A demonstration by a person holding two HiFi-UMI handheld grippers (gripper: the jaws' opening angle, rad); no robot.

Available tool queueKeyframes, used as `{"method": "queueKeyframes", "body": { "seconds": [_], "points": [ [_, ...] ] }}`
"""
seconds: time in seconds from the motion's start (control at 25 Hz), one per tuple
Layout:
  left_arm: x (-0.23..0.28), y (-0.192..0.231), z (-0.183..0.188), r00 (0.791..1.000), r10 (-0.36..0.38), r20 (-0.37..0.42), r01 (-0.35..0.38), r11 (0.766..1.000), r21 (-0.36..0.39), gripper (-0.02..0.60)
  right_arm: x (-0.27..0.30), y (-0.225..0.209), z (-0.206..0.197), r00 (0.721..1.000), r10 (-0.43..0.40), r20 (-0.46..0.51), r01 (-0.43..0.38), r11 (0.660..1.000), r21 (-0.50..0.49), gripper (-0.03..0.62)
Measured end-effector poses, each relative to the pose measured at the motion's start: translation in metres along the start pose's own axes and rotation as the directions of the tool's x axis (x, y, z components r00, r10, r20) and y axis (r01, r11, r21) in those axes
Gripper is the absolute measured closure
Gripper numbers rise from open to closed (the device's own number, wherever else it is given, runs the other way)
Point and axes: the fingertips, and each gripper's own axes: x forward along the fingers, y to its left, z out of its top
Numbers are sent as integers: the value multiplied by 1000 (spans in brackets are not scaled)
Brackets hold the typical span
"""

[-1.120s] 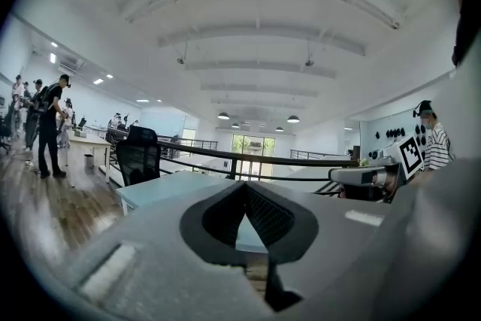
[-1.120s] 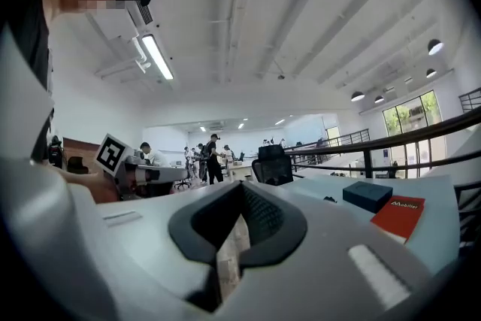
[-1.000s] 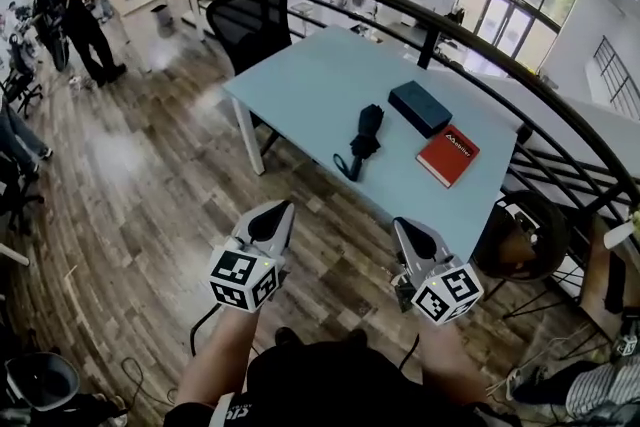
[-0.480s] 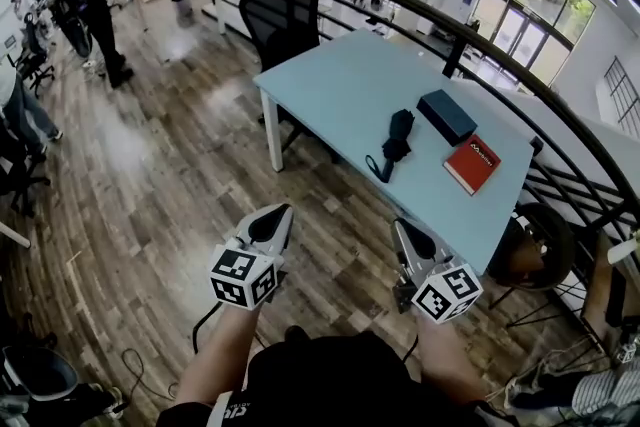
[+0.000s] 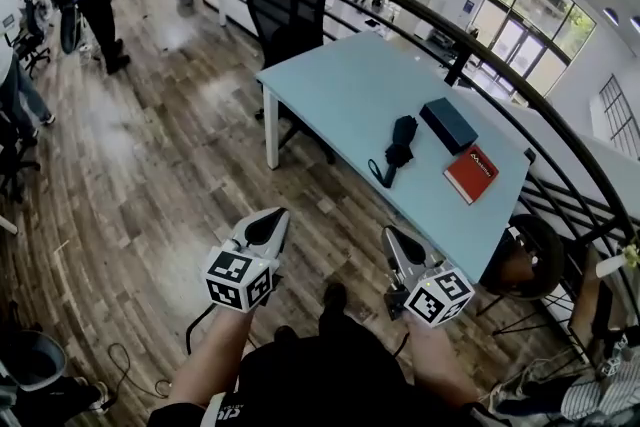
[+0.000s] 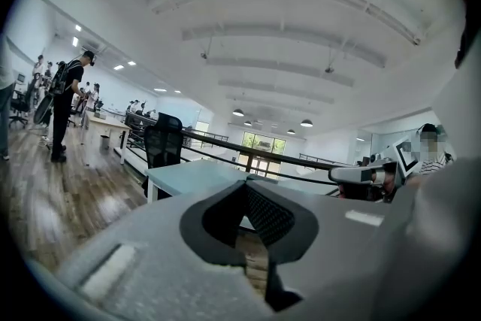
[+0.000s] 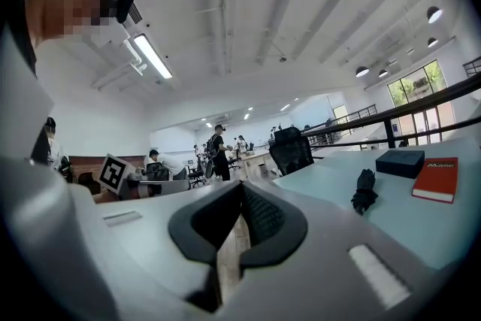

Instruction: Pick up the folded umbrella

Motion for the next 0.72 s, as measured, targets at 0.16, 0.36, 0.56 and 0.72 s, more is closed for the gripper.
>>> {"method": "queueKeyframes", "body": {
  "seconds": [0.16, 0.36, 0.56, 0.72],
  "points": [
    [19, 9, -4, 1000, 3, -25, -3, 1000, -15, 577, 17, -17, -6, 1000, 0, -25, 1, 999, 34, 592],
    [63, 27, 0, 999, 13, -44, -13, 1000, -6, 577, 50, -49, -4, 999, 28, -20, -27, 997, 68, 592],
    [129, 35, 8, 998, 11, -61, -11, 1000, -9, 577, 79, -108, 9, 1000, 26, -17, -25, 997, 76, 592],
    [187, 28, 18, 995, -22, -97, 25, 999, 21, 577, 96, -163, 27, 1000, 0, -2, 0, 995, 96, 592]
  ]
}}
